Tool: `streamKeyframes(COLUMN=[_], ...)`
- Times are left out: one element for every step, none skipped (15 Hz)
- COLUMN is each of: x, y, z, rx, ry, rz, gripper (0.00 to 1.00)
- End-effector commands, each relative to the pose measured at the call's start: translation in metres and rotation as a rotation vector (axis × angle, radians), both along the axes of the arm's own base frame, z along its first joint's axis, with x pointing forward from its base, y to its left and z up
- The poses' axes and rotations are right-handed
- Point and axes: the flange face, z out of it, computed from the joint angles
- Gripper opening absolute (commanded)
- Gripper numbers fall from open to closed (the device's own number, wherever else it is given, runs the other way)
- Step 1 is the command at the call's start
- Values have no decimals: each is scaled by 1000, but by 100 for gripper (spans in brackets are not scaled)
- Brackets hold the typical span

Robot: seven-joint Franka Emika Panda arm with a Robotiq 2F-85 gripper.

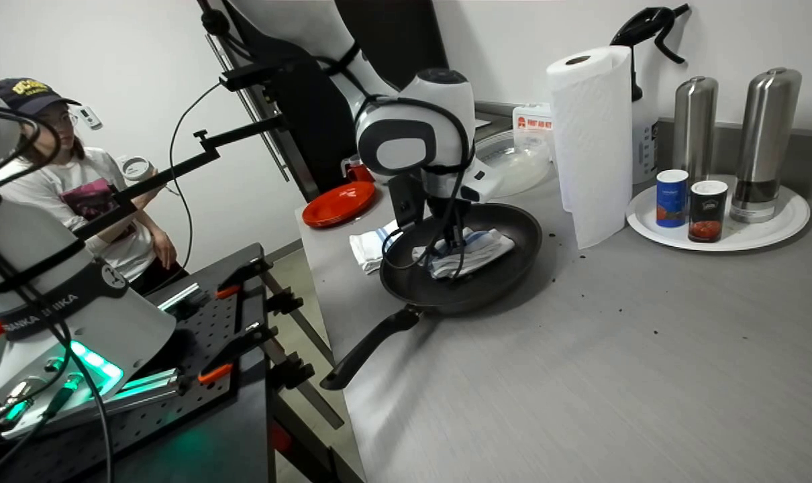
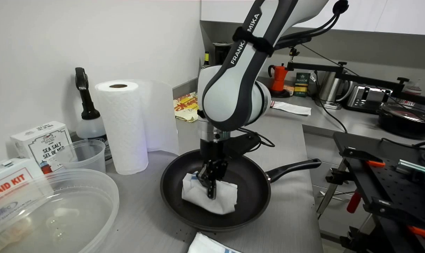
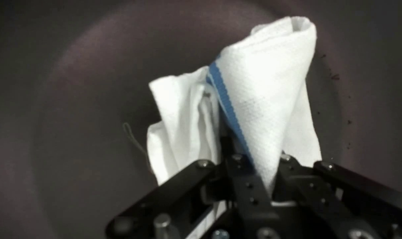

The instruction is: Wipe the pan with the dish cloth

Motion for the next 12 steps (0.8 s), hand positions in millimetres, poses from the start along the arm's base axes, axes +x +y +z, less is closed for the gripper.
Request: streamKeyframes(x=[-23,-25,-27,-28,-29,-29,-27,-26,-21,-16,-10,-5], y=[40,47,55,60,66,71,73,75,74,71,67,62], z=[-59,-60,-61,-62,-62,-62,-61,-61,-58,-55,-52,-50], rx=[49,56,66,71,78,84,97,100,111,117,120,120], ry=[109,124,137,147,156,164,182,191,197,200,200,198], rz=[10,21,32,40,49,60,69,72,75,74,67,59], gripper=[3,3,3,3,3,3,3,3,3,3,3,3])
